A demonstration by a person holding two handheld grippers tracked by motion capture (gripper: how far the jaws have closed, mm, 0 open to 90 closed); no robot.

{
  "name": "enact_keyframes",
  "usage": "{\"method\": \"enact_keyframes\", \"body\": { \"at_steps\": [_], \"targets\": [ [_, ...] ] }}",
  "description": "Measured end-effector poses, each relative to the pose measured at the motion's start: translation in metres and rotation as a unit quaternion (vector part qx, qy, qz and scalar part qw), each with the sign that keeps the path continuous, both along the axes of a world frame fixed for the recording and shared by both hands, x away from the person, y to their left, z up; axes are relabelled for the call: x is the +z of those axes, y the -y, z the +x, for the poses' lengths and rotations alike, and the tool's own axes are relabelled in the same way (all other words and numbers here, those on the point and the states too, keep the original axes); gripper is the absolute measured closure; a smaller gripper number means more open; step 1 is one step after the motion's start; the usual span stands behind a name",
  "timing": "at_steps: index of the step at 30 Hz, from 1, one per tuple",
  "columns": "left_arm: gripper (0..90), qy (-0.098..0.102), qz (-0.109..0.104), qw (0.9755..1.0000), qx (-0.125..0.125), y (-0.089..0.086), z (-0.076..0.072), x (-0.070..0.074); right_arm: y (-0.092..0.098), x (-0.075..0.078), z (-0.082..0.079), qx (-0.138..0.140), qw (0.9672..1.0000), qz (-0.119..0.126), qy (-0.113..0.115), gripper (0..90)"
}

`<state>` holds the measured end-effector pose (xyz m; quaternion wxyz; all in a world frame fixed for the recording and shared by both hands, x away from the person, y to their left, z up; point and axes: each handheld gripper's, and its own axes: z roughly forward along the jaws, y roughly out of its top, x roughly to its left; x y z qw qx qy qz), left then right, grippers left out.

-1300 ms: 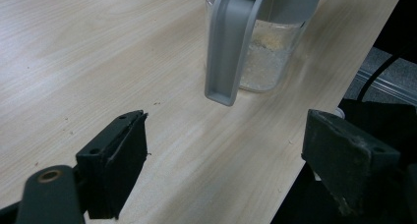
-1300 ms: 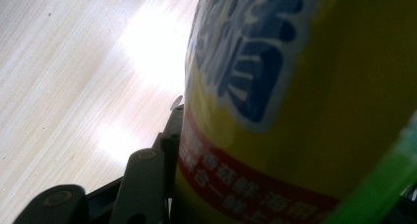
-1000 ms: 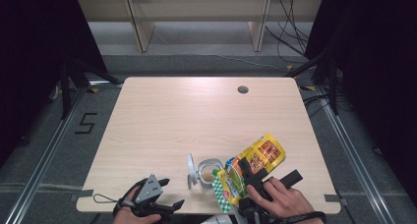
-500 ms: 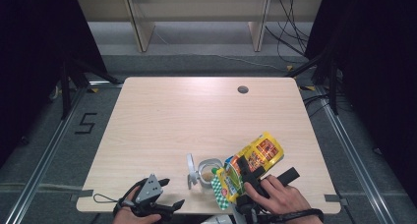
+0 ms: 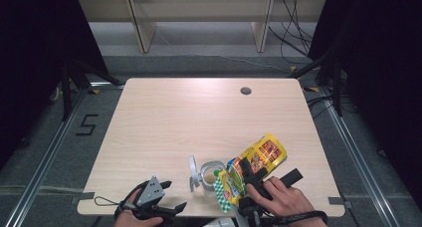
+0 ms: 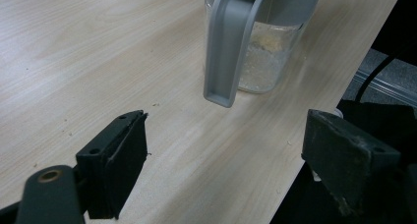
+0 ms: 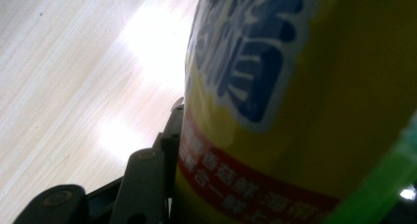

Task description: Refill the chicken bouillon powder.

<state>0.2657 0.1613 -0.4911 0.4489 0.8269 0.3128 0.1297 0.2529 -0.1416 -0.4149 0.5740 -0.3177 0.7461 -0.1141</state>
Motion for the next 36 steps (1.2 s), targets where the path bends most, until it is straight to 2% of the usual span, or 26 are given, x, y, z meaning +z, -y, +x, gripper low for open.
{"method": "enact_keyframes", "body": {
  "at_steps": [2, 4, 5, 7, 8, 9, 10, 11, 12, 14, 15, 17, 18, 19, 21, 22, 23, 24, 27, 28, 29, 31, 33, 34, 35, 36],
  "targets": [
    [16.6, -0.001, -0.002, 1.0000, -0.001, 0.0003, -0.0001, -0.0003, -0.0013, 0.0028, -0.0002, 0.004, 1.0000, -0.008, 0.001, 58.1],
    [16.6, -0.001, 0.001, 1.0000, -0.001, 0.0002, 0.0000, -0.0002, -0.0017, 0.0006, -0.0005, -0.001, 1.0000, -0.003, -0.003, 58.1],
    [16.6, 0.000, 0.000, 1.0000, -0.001, 0.0002, -0.0002, 0.0001, -0.0025, 0.0000, 0.0006, 0.003, 0.9999, -0.014, -0.005, 58.1],
    [16.6, -0.003, -0.012, 0.9999, 0.004, 0.0016, -0.0010, -0.0003, -0.0018, -0.0025, 0.0008, 0.003, 1.0000, -0.003, -0.009, 58.1],
    [16.6, -0.002, -0.013, 0.9999, 0.005, 0.0014, -0.0008, -0.0003, -0.0024, -0.0021, 0.0012, 0.000, 0.9999, -0.006, -0.015, 58.2],
    [16.6, 0.000, -0.003, 1.0000, 0.002, -0.0001, -0.0002, 0.0001, -0.0030, -0.0021, 0.0008, -0.002, 0.9999, -0.005, -0.016, 58.1],
    [16.6, 0.000, -0.003, 1.0000, 0.002, -0.0001, -0.0002, 0.0000, -0.0028, -0.0024, 0.0002, 0.003, 1.0000, -0.001, -0.006, 58.2],
    [16.5, -0.001, -0.005, 1.0000, 0.002, 0.0003, -0.0004, 0.0000, -0.0031, -0.0022, 0.0001, 0.002, 1.0000, 0.001, -0.008, 58.2],
    [16.6, -0.002, -0.013, 0.9999, 0.005, 0.0015, -0.0009, -0.0004, -0.0042, -0.0016, 0.0015, 0.003, 0.9997, -0.015, -0.017, 58.3],
    [16.6, 0.003, 0.009, 1.0000, 0.000, -0.0009, 0.0001, 0.0009, -0.0042, -0.0038, 0.0019, -0.001, 0.9997, -0.009, -0.021, 58.4],
    [16.6, 0.002, -0.004, 1.0000, -0.001, 0.0004, -0.0004, 0.0006, -0.0038, -0.0041, 0.0015, 0.004, 0.9999, -0.005, -0.014, 58.4],
    [16.6, 0.000, -0.012, 0.9999, 0.005, 0.0016, -0.0010, -0.0001, -0.0044, -0.0038, 0.0016, 0.001, 0.9998, -0.008, -0.019, 58.5],
    [16.6, 0.000, 0.000, 1.0000, 0.001, 0.0000, -0.0002, 0.0002, -0.0044, -0.0036, 0.0015, 0.001, 0.9998, -0.008, -0.018, 58.5],
    [16.6, -0.003, -0.013, 0.9999, 0.005, 0.0016, -0.0011, -0.0005, -0.0044, -0.0040, 0.0015, -0.001, 0.9998, -0.009, -0.018, 58.5],
    [16.6, 0.000, -0.004, 1.0000, 0.002, 0.0007, -0.0007, 0.0001, -0.0038, -0.0047, 0.0013, 0.004, 0.9999, -0.006, -0.010, 58.5],
    [16.6, -0.001, -0.009, 0.9999, 0.005, 0.0015, -0.0010, -0.0002, -0.0038, -0.0044, 0.0013, 0.004, 0.9999, -0.007, -0.011, 58.5],
    [16.6, -0.001, -0.008, 1.0000, 0.004, 0.0014, -0.0010, -0.0001, -0.0049, -0.0018, 0.0027, 0.011, 0.9995, -0.024, -0.020, 58.5],
    [16.6, 0.000, -0.004, 1.0000, 0.002, 0.0009, -0.0008, 0.0001, -0.0057, 0.0000, 0.0028, 0.013, 0.9991, -0.039, -0.014, 58.5],
    [16.6, 0.000, -0.001, 1.0000, 0.000, 0.0003, -0.0005, 0.0001, -0.0056, -0.0031, 0.0026, 0.004, 0.9997, -0.015, -0.020, 58.5],
    [16.6, -0.001, -0.009, 0.9999, 0.004, 0.0015, -0.0010, -0.0001, -0.0059, -0.0030, 0.0027, 0.005, 0.9996, -0.016, -0.021, 58.5],
    [16.6, -0.001, -0.011, 0.9999, 0.004, 0.0014, -0.0006, -0.0003, -0.0068, -0.0009, 0.0034, 0.011, 0.9992, -0.034, -0.017, 58.5],
    [16.6, 0.000, -0.004, 1.0000, 0.001, 0.0002, -0.0003, 0.0001, -0.0067, -0.0013, 0.0023, 0.004, 0.9995, -0.026, -0.016, 58.5],
    [16.5, -0.002, -0.012, 0.9999, 0.004, 0.0014, -0.0009, -0.0004, -0.0057, -0.0021, 0.0021, 0.008, 0.9998, -0.015, -0.011, 58.5],
    [16.6, 0.000, 0.000, 1.0000, 0.002, 0.0000, -0.0003, 0.0003, -0.0062, -0.0016, 0.0026, 0.004, 0.9996, -0.021, -0.017, 58.5],
    [16.6, 0.004, 0.008, 1.0000, -0.001, -0.0010, 0.0002, 0.0008, -0.0067, 0.0005, 0.0023, 0.009, 0.9991, -0.040, -0.006, 58.6],
    [16.6, 0.000, -0.011, 0.9999, 0.003, 0.0011, -0.0006, -0.0001, -0.0065, 0.0005, 0.0023, 0.010, 0.9991, -0.040, -0.007, 58.5]
  ]
}}
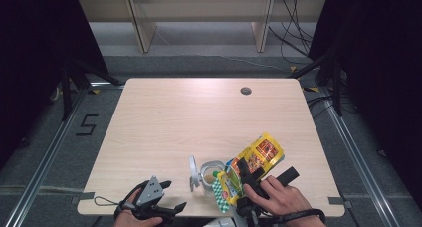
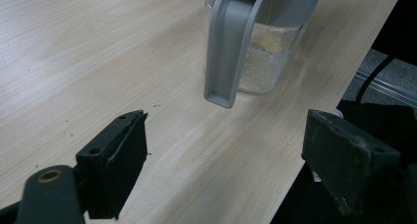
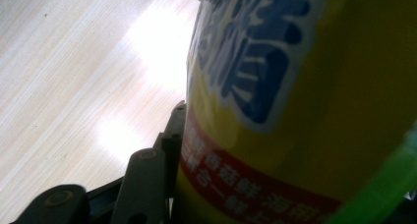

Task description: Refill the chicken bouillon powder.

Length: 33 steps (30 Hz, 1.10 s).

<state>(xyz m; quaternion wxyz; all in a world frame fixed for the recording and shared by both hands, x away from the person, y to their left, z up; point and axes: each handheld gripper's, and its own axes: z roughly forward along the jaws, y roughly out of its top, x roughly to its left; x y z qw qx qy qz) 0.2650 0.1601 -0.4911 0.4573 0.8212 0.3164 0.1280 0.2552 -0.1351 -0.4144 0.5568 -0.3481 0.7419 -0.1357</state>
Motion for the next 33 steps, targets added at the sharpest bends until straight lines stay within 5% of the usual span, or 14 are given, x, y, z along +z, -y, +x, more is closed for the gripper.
{"method": "enact_keyframes", "body": {
  "at_steps": [4, 5, 8, 10, 13, 15, 16, 19, 21, 23, 24, 25, 31, 33],
  "targets": [
    [16.6, 0.002, 0.010, 0.9999, -0.002, -0.0013, 0.0007, 0.0004, -0.0002, 0.0003, -0.0007, -0.005, 0.9999, 0.001, -0.010, 58.5],
    [16.6, 0.000, -0.003, 1.0000, 0.001, 0.0004, -0.0001, -0.0001, 0.0006, -0.0012, -0.0011, -0.007, 0.9998, 0.016, -0.013, 58.6],
    [16.6, 0.000, 0.002, 1.0000, -0.001, -0.0003, 0.0000, 0.0002, -0.0001, 0.0033, -0.0001, 0.002, 0.9999, -0.015, -0.006, 58.5],
    [16.6, 0.000, 0.004, 1.0000, -0.003, -0.0008, 0.0002, 0.0006, 0.0015, 0.0012, -0.0012, -0.001, 1.0000, 0.004, -0.002, 58.6],
    [16.6, 0.000, -0.003, 1.0000, 0.002, 0.0003, -0.0001, -0.0001, 0.0003, 0.0030, -0.0005, 0.008, 0.9999, -0.013, 0.001, 58.6],
    [16.6, -0.001, -0.003, 1.0000, 0.002, 0.0003, -0.0002, -0.0001, 0.0008, -0.0001, -0.0021, -0.004, 1.0000, 0.007, -0.004, 58.5],
    [16.6, -0.001, 0.007, 1.0000, -0.004, -0.0012, 0.0003, 0.0009, 0.0002, -0.0007, -0.0025, 0.007, 0.9999, -0.001, 0.007, 58.6],
    [16.6, 0.000, 0.004, 1.0000, -0.001, -0.0008, -0.0002, 0.0007, -0.0023, 0.0025, -0.0015, 0.006, 0.9997, -0.019, -0.010, 58.7],
    [16.6, 0.000, 0.003, 1.0000, -0.001, -0.0009, -0.0002, 0.0008, -0.0004, 0.0012, -0.0029, -0.009, 0.9999, -0.005, -0.012, 58.7],
    [16.6, 0.000, 0.003, 1.0000, 0.000, -0.0007, -0.0001, 0.0007, 0.0009, 0.0021, -0.0023, 0.014, 0.9998, -0.007, 0.012, 58.7],
    [16.6, 0.000, 0.004, 1.0000, -0.001, -0.0008, -0.0001, 0.0007, 0.0001, 0.0029, -0.0033, -0.008, 0.9999, -0.004, -0.009, 58.7],
    [16.6, 0.001, 0.005, 1.0000, -0.003, -0.0009, 0.0000, 0.0007, -0.0009, 0.0047, -0.0021, 0.004, 0.9998, -0.018, -0.004, 58.7],
    [16.6, 0.001, 0.004, 1.0000, -0.002, -0.0008, -0.0001, 0.0009, -0.0004, 0.0024, -0.0017, 0.002, 0.9998, -0.017, -0.013, 58.7],
    [16.6, 0.000, 0.003, 1.0000, 0.000, -0.0006, -0.0002, 0.0007, 0.0006, 0.0024, -0.0016, 0.014, 0.9998, -0.011, 0.004, 58.7]
  ]
}}
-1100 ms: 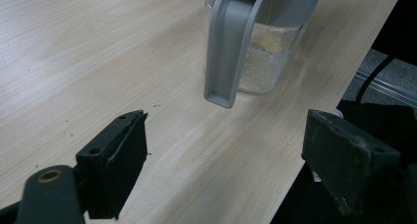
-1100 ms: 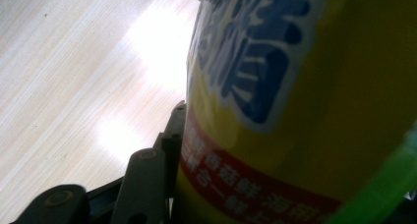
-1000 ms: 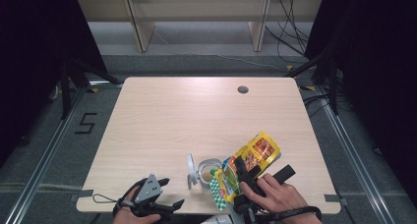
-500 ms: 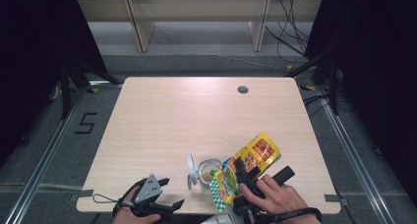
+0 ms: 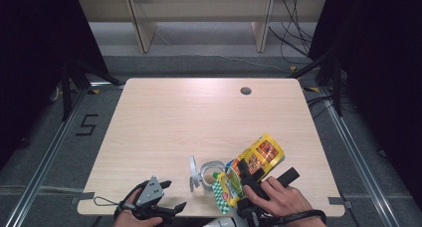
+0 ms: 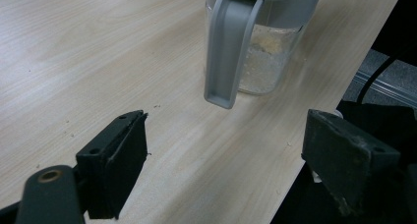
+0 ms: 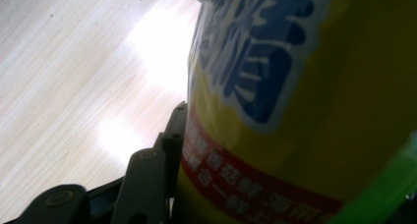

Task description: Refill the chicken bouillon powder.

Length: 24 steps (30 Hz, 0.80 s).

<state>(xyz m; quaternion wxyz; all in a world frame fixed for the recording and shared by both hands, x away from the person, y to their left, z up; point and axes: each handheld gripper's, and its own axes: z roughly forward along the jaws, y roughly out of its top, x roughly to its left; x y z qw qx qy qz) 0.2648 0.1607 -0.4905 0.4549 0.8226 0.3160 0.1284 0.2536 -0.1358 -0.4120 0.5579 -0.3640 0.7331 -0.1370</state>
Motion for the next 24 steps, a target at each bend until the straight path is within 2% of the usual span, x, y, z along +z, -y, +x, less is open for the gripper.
{"method": "enact_keyframes", "body": {
  "at_steps": [3, 4, 6, 7, 9, 10, 11, 12, 13, 14, 15, 16, 17, 18, 19, 20, 21, 22, 23, 24],
  "targets": [
    [16.6, -0.001, 0.004, 1.0000, -0.004, -0.001, 0.000, 0.000, 0.000, 0.000, 0.000, -0.006, 1.0000, 0.002, -0.005, 58.7],
    [16.6, 0.001, 0.002, 1.0000, -0.002, 0.000, 0.000, 0.000, -0.001, 0.001, 0.000, -0.013, 0.9998, -0.009, -0.012, 58.7],
    [16.6, 0.002, 0.002, 1.0000, -0.002, 0.000, 0.000, 0.000, -0.001, 0.000, 0.000, -0.010, 0.9998, -0.009, -0.012, 58.7],
    [16.6, 0.002, 0.002, 1.0000, -0.002, 0.000, 0.000, 0.000, 0.000, -0.002, -0.001, -0.020, 0.9996, 0.006, -0.017, 58.7],
    [16.6, -0.003, 0.003, 1.0000, -0.003, 0.000, 0.000, 0.000, 0.000, -0.001, -0.002, -0.017, 0.9997, 0.007, -0.014, 58.7],
    [16.6, 0.001, -0.006, 1.0000, 0.002, 0.001, 0.000, -0.001, 0.000, 0.000, -0.003, -0.013, 0.9999, 0.007, -0.006, 58.7],
    [16.6, 0.002, -0.003, 1.0000, 0.002, 0.001, 0.000, -0.001, -0.002, 0.002, -0.001, -0.008, 0.9999, -0.007, -0.012, 58.7],
    [16.6, 0.004, 0.018, 0.9998, -0.002, -0.002, 0.001, 0.000, -0.002, 0.002, -0.001, -0.009, 0.9998, -0.009, -0.014, 58.7],
    [16.6, 0.000, 0.000, 1.0000, 0.002, 0.001, 0.000, -0.001, -0.001, 0.000, -0.002, -0.016, 0.9998, 0.001, -0.014, 58.7],
    [16.6, 0.001, 0.004, 1.0000, 0.001, 0.000, 0.000, 0.000, 0.000, -0.003, -0.003, -0.023, 0.9993, 0.023, -0.019, 58.7],
    [16.5, 0.004, 0.017, 0.9999, -0.002, -0.001, 0.001, 0.000, 0.001, -0.005, -0.003, -0.014, 0.9992, 0.036, -0.013, 58.8],
    [16.6, 0.004, 0.013, 0.9999, -0.003, -0.001, 0.001, 0.000, 0.000, -0.004, -0.003, -0.011, 0.9996, 0.022, -0.016, 58.7],
    [16.6, 0.004, 0.015, 0.9999, -0.003, -0.001, 0.001, 0.000, -0.002, 0.002, -0.001, 0.011, 0.9999, -0.011, -0.001, 58.7],
    [16.6, -0.001, -0.005, 1.0000, 0.003, 0.001, 0.000, -0.001, -0.003, 0.006, 0.000, 0.017, 0.9995, -0.029, 0.000, 58.7],
    [16.6, -0.001, -0.004, 1.0000, 0.001, 0.001, 0.000, -0.001, -0.002, 0.004, -0.001, 0.008, 0.9998, -0.018, -0.004, 58.8],
    [16.6, 0.002, 0.011, 0.9999, -0.002, -0.001, 0.001, 0.000, -0.002, 0.003, -0.001, 0.002, 0.9998, -0.021, -0.007, 58.7],
    [16.6, 0.001, 0.010, 1.0000, -0.001, 0.000, 0.001, 0.000, -0.002, 0.001, -0.002, 0.004, 0.9998, -0.019, 0.003, 58.7],
    [16.6, -0.001, -0.002, 1.0000, 0.001, 0.001, 0.000, -0.001, -0.002, 0.001, -0.001, 0.004, 0.9998, -0.018, 0.001, 58.7],
    [16.6, 0.000, -0.001, 1.0000, 0.001, 0.001, 0.000, -0.001, -0.001, 0.001, -0.002, -0.009, 0.9998, -0.013, -0.011, 58.8],
    [16.6, -0.001, -0.002, 1.0000, 0.001, 0.001, 0.000, -0.001, -0.001, 0.001, -0.002, -0.008, 0.9999, -0.009, -0.011, 58.8]
  ]
}}
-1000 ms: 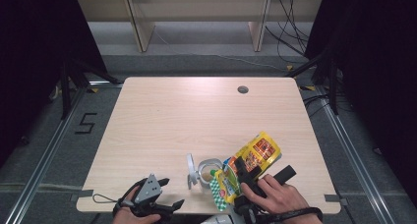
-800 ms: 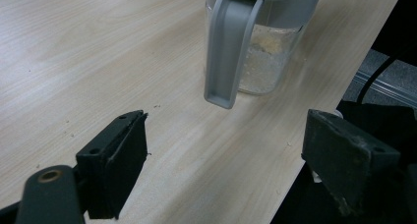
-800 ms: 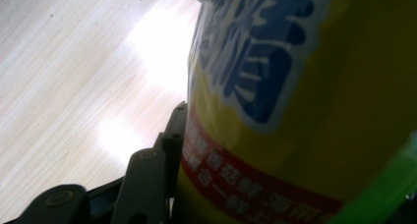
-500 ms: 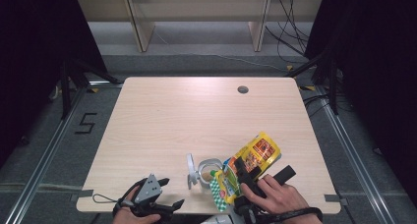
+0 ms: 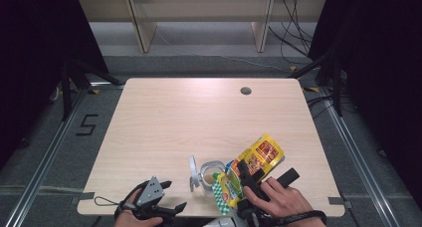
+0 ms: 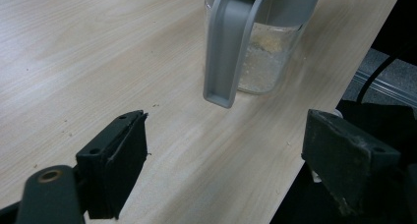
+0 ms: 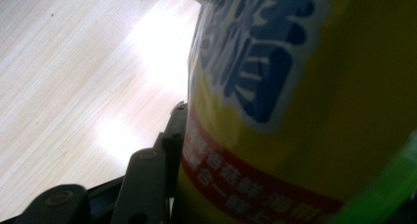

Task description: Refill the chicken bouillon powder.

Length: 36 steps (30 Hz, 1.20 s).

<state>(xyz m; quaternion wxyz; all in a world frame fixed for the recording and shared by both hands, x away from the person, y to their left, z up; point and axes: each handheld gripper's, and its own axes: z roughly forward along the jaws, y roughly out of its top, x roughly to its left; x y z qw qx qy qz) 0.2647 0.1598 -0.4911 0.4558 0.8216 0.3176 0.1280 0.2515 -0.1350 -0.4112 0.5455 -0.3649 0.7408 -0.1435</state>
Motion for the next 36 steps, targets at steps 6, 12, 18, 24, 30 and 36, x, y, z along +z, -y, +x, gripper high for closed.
{"method": "enact_keyframes", "body": {
  "at_steps": [6, 12, 18, 24, 30, 36],
  "targets": [
    [16.6, -0.002, 0.003, 1.0000, -0.003, -0.0010, 0.0013, -0.0008, 0.0006, -0.0018, 0.0032, 0.039, 0.9990, 0.002, 0.019, 58.8],
    [16.6, -0.005, 0.004, 1.0000, 0.003, -0.0016, 0.0021, -0.0015, 0.0035, 0.0008, 0.0039, 0.042, 0.9989, -0.003, 0.018, 58.8],
    [16.6, -0.001, 0.004, 1.0000, 0.001, -0.0009, 0.0024, -0.0016, 0.0041, -0.0006, 0.0049, 0.044, 0.9989, 0.005, 0.015, 58.8],
    [16.6, -0.002, 0.007, 1.0000, 0.000, -0.0017, 0.0025, -0.0011, 0.0033, 0.0009, 0.0061, 0.044, 0.9989, -0.010, 0.014, 58.8],
    [16.6, 0.000, 0.007, 1.0000, 0.002, -0.0016, 0.0023, -0.0010, 0.0032, 0.0005, 0.0072, 0.043, 0.9990, 0.004, 0.008, 58.8],
    [16.6, -0.003, 0.005, 1.0000, 0.001, -0.0011, 0.0021, -0.0015, 0.0022, 0.0020, 0.0029, -0.001, 0.9999, 0.000, -0.011, 58.8]
  ]
}}
